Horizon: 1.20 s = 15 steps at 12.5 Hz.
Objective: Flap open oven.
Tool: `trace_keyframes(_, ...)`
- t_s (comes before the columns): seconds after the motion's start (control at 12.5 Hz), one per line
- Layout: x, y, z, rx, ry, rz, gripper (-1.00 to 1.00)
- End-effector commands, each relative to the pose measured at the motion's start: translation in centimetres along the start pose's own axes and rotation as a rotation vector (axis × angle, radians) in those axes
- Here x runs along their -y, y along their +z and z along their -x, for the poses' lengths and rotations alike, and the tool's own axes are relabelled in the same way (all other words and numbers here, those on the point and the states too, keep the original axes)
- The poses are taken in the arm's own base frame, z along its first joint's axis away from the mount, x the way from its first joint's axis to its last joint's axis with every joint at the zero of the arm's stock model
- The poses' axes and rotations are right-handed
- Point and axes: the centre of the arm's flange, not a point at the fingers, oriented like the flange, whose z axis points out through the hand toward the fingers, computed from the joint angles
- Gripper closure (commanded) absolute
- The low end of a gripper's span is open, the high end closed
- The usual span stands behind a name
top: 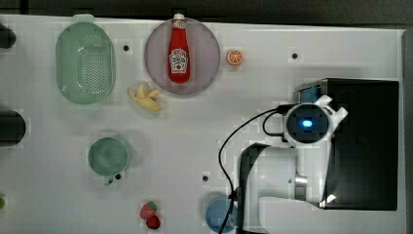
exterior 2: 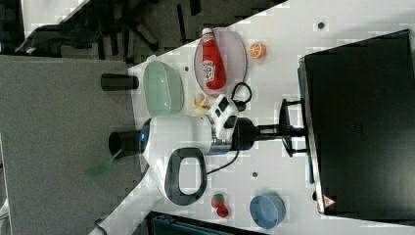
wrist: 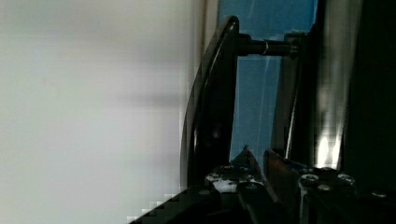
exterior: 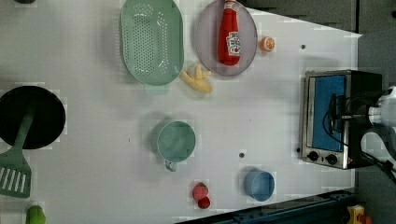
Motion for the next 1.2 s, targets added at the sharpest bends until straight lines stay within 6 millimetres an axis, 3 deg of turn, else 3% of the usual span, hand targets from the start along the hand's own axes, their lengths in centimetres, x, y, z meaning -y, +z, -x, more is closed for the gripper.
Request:
trace_keyframes(0.08,8.5,-0.1,-0.8,0.002,0.014,0.018,0.65)
trace_keyframes(0.32,12.8,1.1,-1.2,0.004,-0.010,0.142,0.65)
trace_keyframes(0.64,18.4,4.4,-1.6,0.012,0.034,0.222,0.65)
trace_keyframes(1.04,22.4,8.5,-3.4,0.022,0.007,0.253,0.65)
trace_keyframes(1.2,22.8,8.9,-4.5,-0.002,0.004,0.242,0.65)
